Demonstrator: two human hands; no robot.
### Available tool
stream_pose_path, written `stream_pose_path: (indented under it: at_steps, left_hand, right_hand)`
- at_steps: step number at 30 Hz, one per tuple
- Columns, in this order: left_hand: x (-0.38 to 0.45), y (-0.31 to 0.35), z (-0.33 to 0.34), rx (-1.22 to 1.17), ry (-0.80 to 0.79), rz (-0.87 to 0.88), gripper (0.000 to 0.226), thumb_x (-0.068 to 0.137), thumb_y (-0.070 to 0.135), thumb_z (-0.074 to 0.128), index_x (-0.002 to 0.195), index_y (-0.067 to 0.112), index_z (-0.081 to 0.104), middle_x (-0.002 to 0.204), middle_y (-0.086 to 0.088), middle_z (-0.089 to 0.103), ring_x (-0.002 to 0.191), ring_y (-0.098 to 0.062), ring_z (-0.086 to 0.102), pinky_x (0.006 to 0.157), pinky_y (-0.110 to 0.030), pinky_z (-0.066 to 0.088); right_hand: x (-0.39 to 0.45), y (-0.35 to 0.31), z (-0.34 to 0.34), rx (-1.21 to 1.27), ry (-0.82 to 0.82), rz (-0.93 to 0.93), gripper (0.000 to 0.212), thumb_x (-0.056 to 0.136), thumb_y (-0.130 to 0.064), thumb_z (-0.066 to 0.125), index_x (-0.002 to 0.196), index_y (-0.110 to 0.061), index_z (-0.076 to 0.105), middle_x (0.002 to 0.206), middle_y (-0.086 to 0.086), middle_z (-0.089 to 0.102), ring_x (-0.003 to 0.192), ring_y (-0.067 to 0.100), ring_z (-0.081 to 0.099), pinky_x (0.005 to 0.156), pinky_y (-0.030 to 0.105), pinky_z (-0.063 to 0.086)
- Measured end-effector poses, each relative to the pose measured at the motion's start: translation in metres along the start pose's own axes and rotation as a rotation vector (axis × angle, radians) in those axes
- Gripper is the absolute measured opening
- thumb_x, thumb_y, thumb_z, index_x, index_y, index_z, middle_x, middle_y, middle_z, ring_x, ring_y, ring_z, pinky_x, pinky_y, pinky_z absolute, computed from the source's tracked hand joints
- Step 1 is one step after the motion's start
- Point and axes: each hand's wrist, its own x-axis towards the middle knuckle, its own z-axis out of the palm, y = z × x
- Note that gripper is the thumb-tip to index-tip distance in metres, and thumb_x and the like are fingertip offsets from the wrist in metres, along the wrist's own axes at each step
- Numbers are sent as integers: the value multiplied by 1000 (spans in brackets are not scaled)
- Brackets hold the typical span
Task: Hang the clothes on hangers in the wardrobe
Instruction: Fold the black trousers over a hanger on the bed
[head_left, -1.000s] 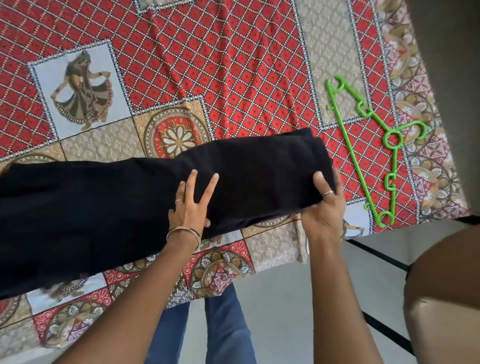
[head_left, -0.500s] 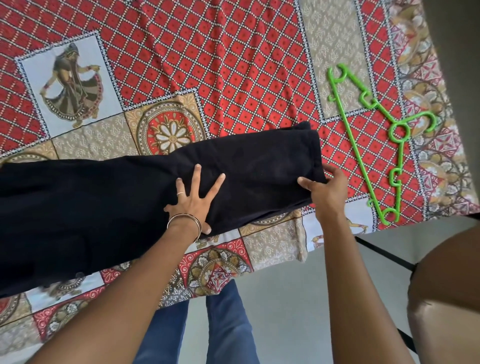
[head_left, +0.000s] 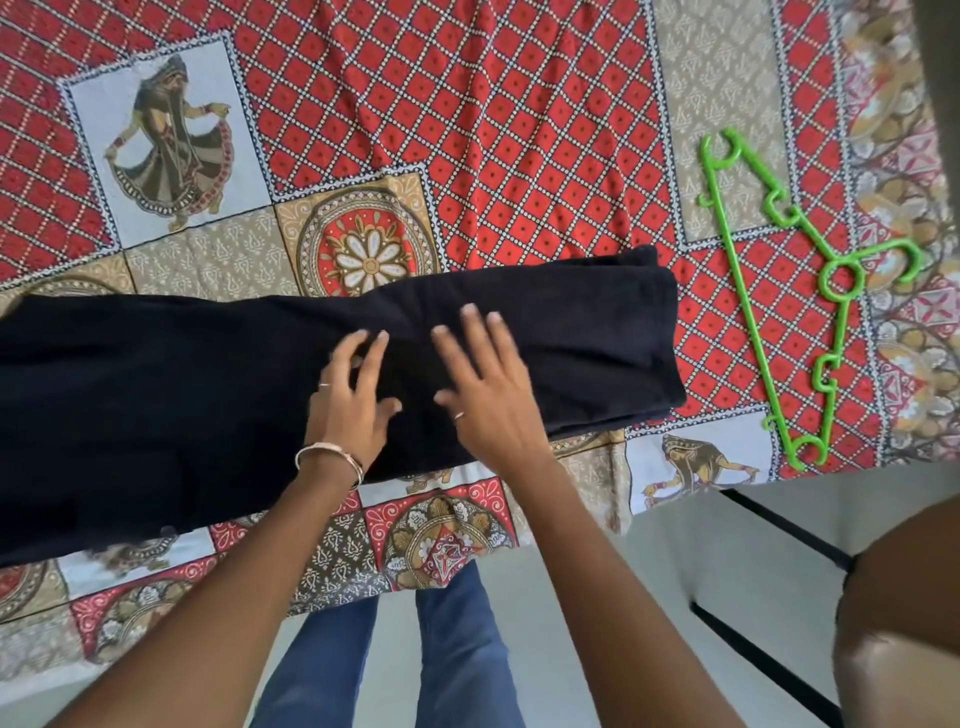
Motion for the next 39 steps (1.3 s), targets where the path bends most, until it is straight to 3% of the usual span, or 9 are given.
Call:
stream_pose_path:
  at_steps: [2,9,13,18,23,27,30,35,39]
  left_hand:
    - [-11,-5,-1,77,-50,-183,93,71,40,78,146,39,24,149,-5,17,122,-39,33,80,-58,50]
    - [-28,-38,-6,17,-276,-271,108,68,45,81,148,46,8,121,-8,27,97,-29,39,91,-46,47]
    - [-20,-34,-12,2,-324,-245,104,76,37,76,150,41,2,115,-8,33,95,-26,46,87,-46,49]
    - [-37,-31,-5,-114,-302,-297,80,82,33,72,143,34,21,114,-7,53,98,-27,60,84,-47,50]
    - [-43,-46,-1,-523,-332,-395,43,81,29,74,118,25,53,77,1,60,69,-12,58,74,-32,51]
    - [-54,-78,-30,-907,-300,-519,26,87,26,68,112,22,62,87,-8,68,66,-13,63,59,-24,49]
    - [-71,-122,-67,-1093,-110,-600,23,92,21,62,114,17,62,80,-3,67,54,-7,59,51,-21,47]
    - [-117,-232,-127,-1326,162,-783,19,95,33,55,103,19,65,75,-3,67,50,-8,58,50,-21,49]
    - [-171,-340,-164,-1672,407,-1005,54,96,60,28,117,21,59,96,-2,66,79,-16,62,75,-33,49]
  right_hand:
    - [-2,24,7,-175,-176,-76,82,84,-49,62,152,-36,18,162,0,11,148,33,5,112,62,19]
    - [-28,82,-17,-19,29,1063,81,96,-55,44,155,-23,-2,161,8,-14,146,37,-13,109,68,1]
    - [-30,33,-8,332,463,1333,94,88,-38,67,153,-9,7,155,27,12,140,44,22,108,52,29]
    - [-23,-31,13,1131,629,1632,83,78,-25,80,144,-11,31,130,4,53,114,22,57,94,30,47]
    - [-3,-58,8,1437,701,1508,48,82,4,69,124,-8,49,121,7,62,89,15,63,56,20,55]
    - [3,-111,4,1067,804,1179,61,88,2,65,140,-4,35,119,-11,49,100,7,56,78,5,42]
    - [11,-165,1,649,744,908,51,92,1,56,139,6,35,130,10,49,115,20,49,91,7,30]
    - [11,-291,57,41,134,526,34,86,-7,37,103,-1,66,98,28,66,92,43,65,76,45,55]
    - [-9,-372,132,-203,-383,-7,66,90,-7,54,146,-36,34,142,20,45,122,37,49,96,46,42]
